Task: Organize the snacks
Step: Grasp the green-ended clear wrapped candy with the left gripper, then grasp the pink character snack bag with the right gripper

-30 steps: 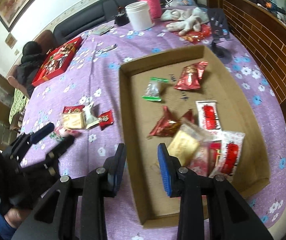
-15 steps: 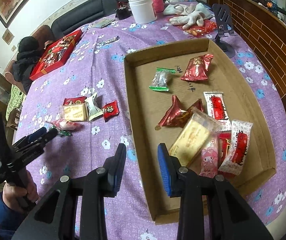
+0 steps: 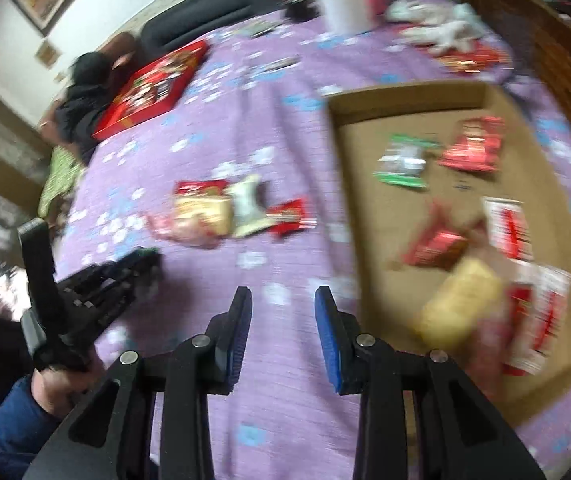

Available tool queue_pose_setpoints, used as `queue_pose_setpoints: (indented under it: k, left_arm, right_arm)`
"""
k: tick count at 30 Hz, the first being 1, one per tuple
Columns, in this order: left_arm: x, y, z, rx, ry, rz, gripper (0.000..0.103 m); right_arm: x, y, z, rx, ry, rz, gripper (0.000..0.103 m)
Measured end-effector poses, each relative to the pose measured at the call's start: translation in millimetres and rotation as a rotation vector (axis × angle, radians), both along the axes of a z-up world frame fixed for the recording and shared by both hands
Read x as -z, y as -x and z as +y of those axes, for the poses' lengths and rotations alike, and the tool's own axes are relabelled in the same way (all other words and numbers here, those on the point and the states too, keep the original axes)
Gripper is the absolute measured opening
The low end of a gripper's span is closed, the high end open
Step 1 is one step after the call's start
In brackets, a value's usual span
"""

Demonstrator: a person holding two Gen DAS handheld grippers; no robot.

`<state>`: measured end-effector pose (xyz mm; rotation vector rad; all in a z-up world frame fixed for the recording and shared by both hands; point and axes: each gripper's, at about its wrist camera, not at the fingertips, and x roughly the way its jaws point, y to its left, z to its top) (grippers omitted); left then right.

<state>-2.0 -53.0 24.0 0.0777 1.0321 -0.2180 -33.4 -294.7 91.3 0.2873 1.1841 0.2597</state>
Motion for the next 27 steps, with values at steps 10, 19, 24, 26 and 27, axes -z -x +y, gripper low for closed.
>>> queue_pose_setpoints:
  k: [10, 19, 24, 26, 27]
  left_arm:
    - [-1, 31, 42, -0.032, -0.001, 0.006, 0.017]
    - [-1, 33, 64, -0.031, 0.039, 0.012, 0.017]
    - [0, 32, 65, -0.018, 0.047, 0.015, 0.017]
    - [1, 32, 65, -0.010, 0.047, 0.015, 0.017]
    - [1, 33, 66, -0.008, 0.045, 0.013, 0.017]
  right_arm:
    - [30, -87, 67, -0.078, -0.154, 0.031, 0.031]
    - [38, -40, 104, -0.264, -0.193, 0.165, 0.032]
    - [15, -42, 120, -0.348, 0.009, -0.017, 0.041]
    - [14, -46, 133, -0.425, 0.076, -0.065, 0.049]
    - [16, -50, 140, -0.470, 0.095, -0.064, 0.050]
